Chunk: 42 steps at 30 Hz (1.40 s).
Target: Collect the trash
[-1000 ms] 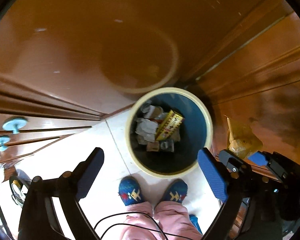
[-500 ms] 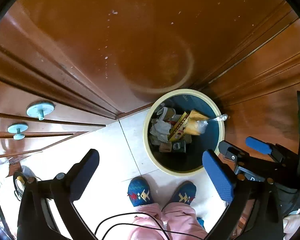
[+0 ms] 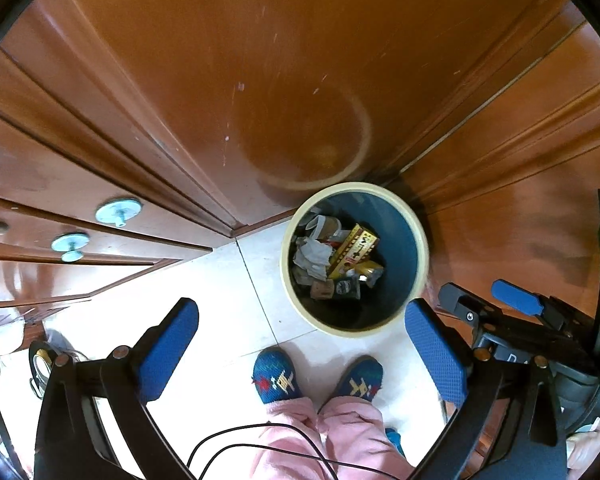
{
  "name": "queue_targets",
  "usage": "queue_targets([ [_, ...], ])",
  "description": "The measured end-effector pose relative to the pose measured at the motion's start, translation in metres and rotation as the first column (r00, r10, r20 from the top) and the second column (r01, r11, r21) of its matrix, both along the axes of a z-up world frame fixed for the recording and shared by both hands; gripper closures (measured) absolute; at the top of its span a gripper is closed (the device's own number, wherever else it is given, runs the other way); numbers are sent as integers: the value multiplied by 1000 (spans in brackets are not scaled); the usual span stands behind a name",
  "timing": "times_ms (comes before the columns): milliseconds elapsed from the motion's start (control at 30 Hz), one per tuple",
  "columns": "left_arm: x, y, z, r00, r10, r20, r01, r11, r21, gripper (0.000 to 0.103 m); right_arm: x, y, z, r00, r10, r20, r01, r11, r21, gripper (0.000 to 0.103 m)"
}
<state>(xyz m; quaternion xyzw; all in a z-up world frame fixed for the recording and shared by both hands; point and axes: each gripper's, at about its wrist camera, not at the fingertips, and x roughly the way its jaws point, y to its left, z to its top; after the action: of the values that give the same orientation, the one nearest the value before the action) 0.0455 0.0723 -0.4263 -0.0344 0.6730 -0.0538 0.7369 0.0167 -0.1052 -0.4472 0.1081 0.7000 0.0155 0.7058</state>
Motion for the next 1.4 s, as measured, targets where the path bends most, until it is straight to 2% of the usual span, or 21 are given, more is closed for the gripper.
queue_targets([
  [267,-12,-9,81,998,-25,57,27,999,-46,1,-4,-8,81,997,-10,70,10,1000,3,23],
  [567,-21,-15,201,984,-41,172,56,995,-78,1,-16,-25,204,981,13,195,-12,1000,-4,23],
  [700,-25,-19,261,964,-44,262,60,997,-56,1,-25,-36,255,968,14,252,-15,1000,0,23],
  [933,-32,-28,343,923,-52,381,66,998,-24,1,-42,-50,340,936,13,352,-10,1000,-11,23],
  [1200,-52,-39,410,871,-43,490,66,997,-29,1,-57,-50,430,859,52,510,-19,997,-69,23],
  [1300,-59,-39,436,835,-39,549,43,999,5,1,-59,-46,449,835,57,547,-17,997,-78,23],
  [1400,-63,-39,455,815,-35,578,32,999,14,1,-63,-43,464,815,58,577,-17,997,-77,23],
])
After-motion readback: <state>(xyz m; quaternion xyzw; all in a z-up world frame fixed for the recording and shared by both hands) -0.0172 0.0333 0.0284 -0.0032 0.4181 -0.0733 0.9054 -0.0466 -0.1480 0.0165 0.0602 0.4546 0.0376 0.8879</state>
